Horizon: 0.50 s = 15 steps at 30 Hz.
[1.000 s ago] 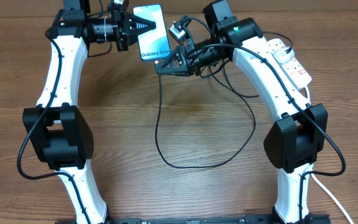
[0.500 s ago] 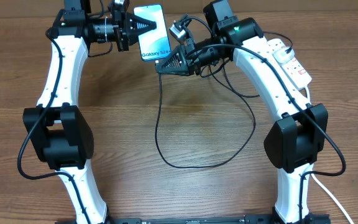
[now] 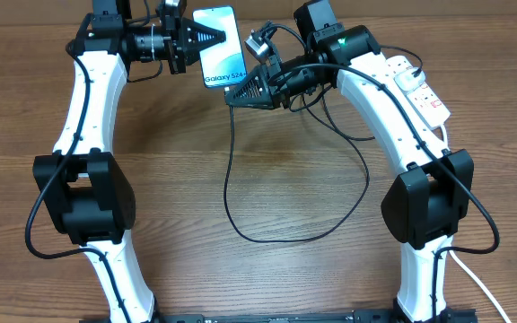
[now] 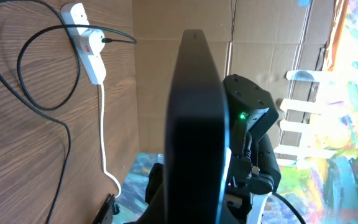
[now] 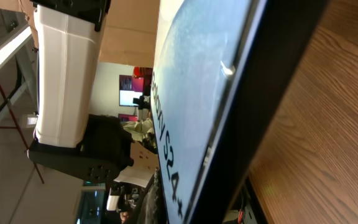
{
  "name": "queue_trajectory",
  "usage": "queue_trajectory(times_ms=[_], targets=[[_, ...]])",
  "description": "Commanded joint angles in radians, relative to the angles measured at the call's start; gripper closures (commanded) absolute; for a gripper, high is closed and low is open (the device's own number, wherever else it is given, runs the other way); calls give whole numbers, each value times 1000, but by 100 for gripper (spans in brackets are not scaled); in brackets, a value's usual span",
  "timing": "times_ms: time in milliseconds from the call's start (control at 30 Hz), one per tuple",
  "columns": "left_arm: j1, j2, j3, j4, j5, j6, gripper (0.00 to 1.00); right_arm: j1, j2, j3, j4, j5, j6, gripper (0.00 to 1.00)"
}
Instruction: Plug charger to phone and switch on socket
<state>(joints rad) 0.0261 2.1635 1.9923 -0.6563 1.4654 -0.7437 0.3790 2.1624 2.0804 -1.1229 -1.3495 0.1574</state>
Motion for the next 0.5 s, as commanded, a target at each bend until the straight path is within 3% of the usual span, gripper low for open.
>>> queue_trajectory(times_ms=[0, 467], targets=[[-6, -41, 26, 4, 53, 34, 96, -8, -37, 29, 8, -6, 19, 96], [0, -41, 26, 3, 54, 34, 96, -8, -37, 29, 8, -6, 18, 96]])
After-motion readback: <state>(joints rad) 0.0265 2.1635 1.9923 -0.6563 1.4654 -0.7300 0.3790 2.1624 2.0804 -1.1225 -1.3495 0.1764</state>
